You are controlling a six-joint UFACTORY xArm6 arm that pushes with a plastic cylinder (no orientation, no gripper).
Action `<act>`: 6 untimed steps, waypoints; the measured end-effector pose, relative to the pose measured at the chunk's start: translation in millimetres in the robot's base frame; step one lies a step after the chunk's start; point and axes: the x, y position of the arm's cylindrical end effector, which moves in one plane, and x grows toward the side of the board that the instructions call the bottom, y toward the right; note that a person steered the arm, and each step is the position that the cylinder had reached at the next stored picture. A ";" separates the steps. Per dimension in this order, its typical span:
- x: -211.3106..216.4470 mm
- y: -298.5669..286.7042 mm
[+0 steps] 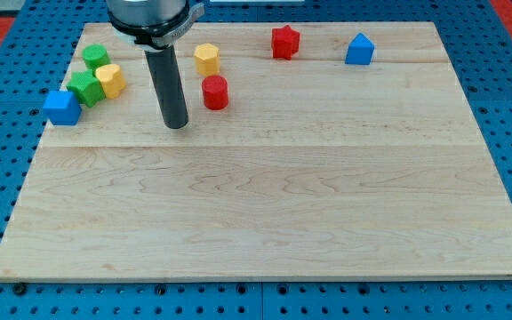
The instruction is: Point your arm below the blue cube
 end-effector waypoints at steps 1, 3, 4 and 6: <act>0.7 2.3; -29.5 160.5; -29.5 174.6; 47.4 61.5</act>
